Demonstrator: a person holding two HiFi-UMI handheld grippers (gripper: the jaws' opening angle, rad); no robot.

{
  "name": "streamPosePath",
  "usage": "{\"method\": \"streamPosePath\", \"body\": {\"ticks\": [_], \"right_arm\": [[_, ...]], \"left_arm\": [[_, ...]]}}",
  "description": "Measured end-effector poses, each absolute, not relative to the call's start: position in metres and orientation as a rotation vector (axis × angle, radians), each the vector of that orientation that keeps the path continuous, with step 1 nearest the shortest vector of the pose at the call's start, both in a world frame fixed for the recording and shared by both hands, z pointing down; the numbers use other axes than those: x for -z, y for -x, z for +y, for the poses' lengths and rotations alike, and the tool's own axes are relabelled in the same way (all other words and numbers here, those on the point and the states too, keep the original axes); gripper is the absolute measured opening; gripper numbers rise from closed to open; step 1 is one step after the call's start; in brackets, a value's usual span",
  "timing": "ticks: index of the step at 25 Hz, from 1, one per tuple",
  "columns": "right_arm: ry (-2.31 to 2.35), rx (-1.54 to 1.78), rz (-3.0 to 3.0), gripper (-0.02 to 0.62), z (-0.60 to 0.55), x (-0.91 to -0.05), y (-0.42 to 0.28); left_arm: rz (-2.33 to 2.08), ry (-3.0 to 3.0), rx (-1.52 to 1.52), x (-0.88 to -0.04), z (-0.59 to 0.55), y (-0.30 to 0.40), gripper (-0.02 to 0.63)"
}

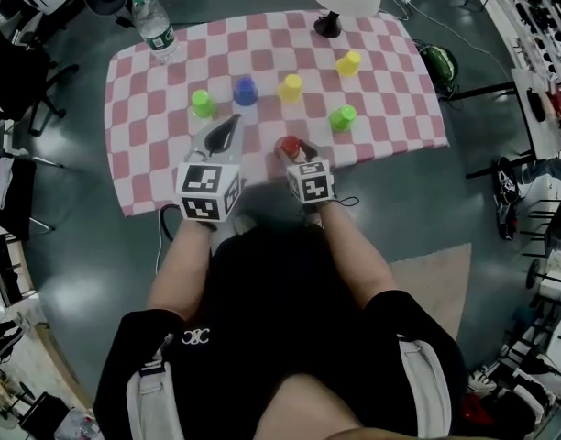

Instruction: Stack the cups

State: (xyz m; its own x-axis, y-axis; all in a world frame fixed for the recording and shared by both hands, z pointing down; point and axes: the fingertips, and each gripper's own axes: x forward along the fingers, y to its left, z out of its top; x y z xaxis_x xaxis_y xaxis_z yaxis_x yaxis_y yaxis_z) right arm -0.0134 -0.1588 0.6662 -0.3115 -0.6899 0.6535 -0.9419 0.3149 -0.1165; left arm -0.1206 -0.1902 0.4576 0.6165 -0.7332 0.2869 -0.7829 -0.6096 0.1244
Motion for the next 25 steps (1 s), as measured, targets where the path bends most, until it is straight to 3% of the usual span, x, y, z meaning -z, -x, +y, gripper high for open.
{"method": "streamPosePath", "body": {"ticks": [12,25], "right_arm": [[-1.44,-0.643,-2.188,0.244,-0.155,-0.659,0.017],[-1.742,-0.304,-2.467,0.244,-0.199,-0.482,-0.009]], "left_arm": [[-1.244,-2.606,-0.297,-0.457,-0.195,0.116,-0.002],[-1.272,-2.633,-0.258,-0.442,-0.206,0.099,-0.002]]}}
